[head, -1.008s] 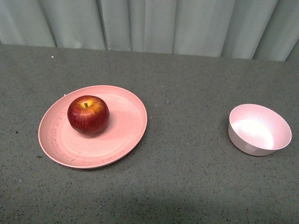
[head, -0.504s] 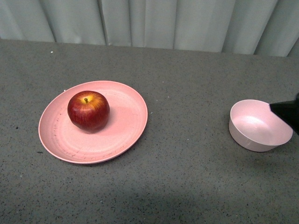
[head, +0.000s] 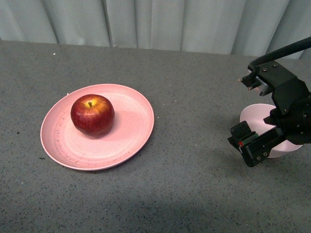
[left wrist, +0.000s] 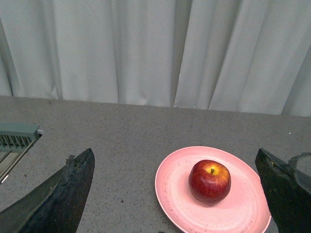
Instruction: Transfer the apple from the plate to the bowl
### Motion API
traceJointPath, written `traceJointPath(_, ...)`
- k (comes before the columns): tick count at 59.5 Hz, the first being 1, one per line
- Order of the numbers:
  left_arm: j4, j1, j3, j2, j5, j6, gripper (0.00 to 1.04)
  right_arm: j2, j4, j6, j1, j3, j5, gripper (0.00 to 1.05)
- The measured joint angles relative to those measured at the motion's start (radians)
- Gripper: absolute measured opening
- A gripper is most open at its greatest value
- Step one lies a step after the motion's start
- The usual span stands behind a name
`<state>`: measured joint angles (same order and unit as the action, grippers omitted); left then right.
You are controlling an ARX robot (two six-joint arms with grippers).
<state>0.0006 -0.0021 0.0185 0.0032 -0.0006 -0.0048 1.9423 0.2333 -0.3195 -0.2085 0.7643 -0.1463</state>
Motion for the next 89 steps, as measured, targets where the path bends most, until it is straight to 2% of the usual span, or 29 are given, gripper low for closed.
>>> traceJointPath(7, 0.0, 0.0, 0.0, 0.0, 0.0, 0.0, 0.98, 0.048, -0.022, 0.0, -0.006, 0.027, 0.018, 0.95)
traceJointPath(11, 0.0, 0.0, 0.0, 0.0, 0.0, 0.0, 0.98, 0.067, -0.026, 0.0, -0.006, 0.039, 0.038, 0.88)
traceJointPath(18, 0.0, 0.0, 0.0, 0.0, 0.0, 0.0, 0.98, 0.097, -0.039, 0.0, -0.004, 0.064, 0.043, 0.65)
traceJointPath(33, 0.0, 0.0, 0.0, 0.0, 0.0, 0.0, 0.98, 0.101, -0.047, 0.0, -0.002, 0.079, 0.047, 0.29)
traceJointPath(36, 0.0, 0.0, 0.0, 0.0, 0.0, 0.0, 0.98, 0.101, -0.048, 0.0, -0.002, 0.079, 0.04, 0.19)
traceJointPath(43, 0.0, 0.0, 0.0, 0.0, 0.0, 0.0, 0.98, 0.1, -0.051, -0.005, -0.002, 0.079, 0.042, 0.02)
traceJointPath(52, 0.0, 0.0, 0.0, 0.0, 0.0, 0.0, 0.98, 0.07, -0.068, -0.005, -0.002, 0.08, 0.02, 0.01)
traceJointPath(60, 0.0, 0.0, 0.0, 0.0, 0.0, 0.0, 0.98, 0.008, -0.094, 0.037, -0.016, 0.08, -0.089, 0.01)
traceJointPath(68, 0.0, 0.0, 0.0, 0.0, 0.0, 0.0, 0.98, -0.06, -0.105, 0.081, -0.071, 0.092, -0.216, 0.01)
traceJointPath(80, 0.0, 0.0, 0.0, 0.0, 0.0, 0.0, 0.98, -0.015, -0.111, 0.133, -0.177, 0.122, -0.266, 0.01)
traceJointPath(89, 0.0, 0.0, 0.0, 0.0, 0.0, 0.0, 0.98, 0.036, -0.108, 0.153, -0.212, 0.157, -0.258, 0.01)
